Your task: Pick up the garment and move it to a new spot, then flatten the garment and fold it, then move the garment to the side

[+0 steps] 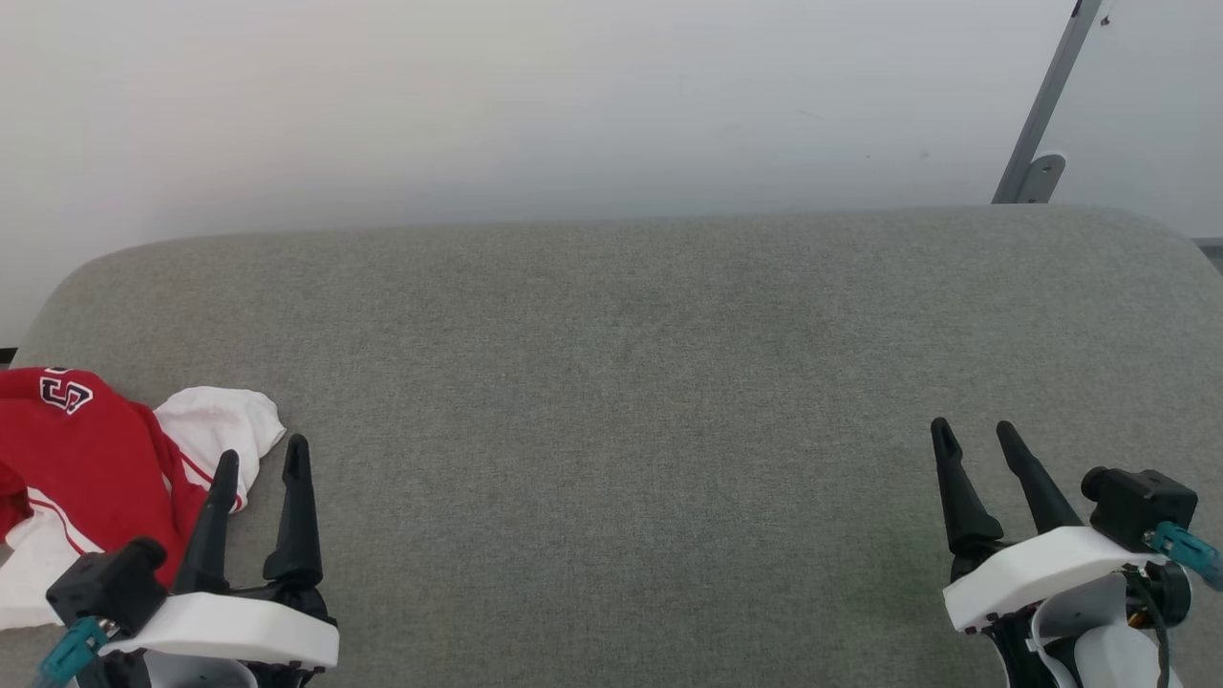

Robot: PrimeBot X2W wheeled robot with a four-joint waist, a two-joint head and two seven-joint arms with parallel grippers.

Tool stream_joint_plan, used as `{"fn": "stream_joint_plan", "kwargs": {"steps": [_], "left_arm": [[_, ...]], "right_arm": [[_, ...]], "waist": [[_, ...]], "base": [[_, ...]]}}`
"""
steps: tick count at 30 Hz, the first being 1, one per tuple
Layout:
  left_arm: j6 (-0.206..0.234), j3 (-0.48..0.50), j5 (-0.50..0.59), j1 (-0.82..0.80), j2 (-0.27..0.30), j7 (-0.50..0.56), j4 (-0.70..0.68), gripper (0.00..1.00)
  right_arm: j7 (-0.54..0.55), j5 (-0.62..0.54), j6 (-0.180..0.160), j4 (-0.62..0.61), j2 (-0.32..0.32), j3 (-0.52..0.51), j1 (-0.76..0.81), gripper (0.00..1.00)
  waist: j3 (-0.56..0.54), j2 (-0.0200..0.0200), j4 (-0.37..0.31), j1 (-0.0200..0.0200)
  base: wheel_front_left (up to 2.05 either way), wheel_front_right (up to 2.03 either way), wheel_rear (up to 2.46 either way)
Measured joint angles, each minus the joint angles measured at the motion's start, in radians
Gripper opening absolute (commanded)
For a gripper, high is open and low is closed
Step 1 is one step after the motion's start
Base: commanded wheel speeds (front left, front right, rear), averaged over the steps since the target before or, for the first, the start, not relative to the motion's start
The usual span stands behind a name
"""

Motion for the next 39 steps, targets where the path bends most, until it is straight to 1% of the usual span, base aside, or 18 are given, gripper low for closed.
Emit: {"fn": "stream_joint_plan", "kwargs": {"steps": [35, 39], "left_arm": [[0.0, -0.028, 0.216, 0.02, 0.03, -0.067, -0.038, 1.0], [0.0, -0.029, 0.217, 0.021, 0.03, -0.067, -0.038, 1.0]], "right_arm": [[-0.058, -0.257, 0.0, -0.024, -0.006, 0.005, -0.005, 1.0], [-0.062, -0.259, 0.0, -0.026, -0.007, 0.003, -0.005, 1.0]], "waist": [[-0.011, 0.0, -0.012, 0.0], [-0.01, 0.0, -0.011, 0.0]], "base": [[0.0, 0.0, 0.0], [0.0, 0.0, 0.0]]}}
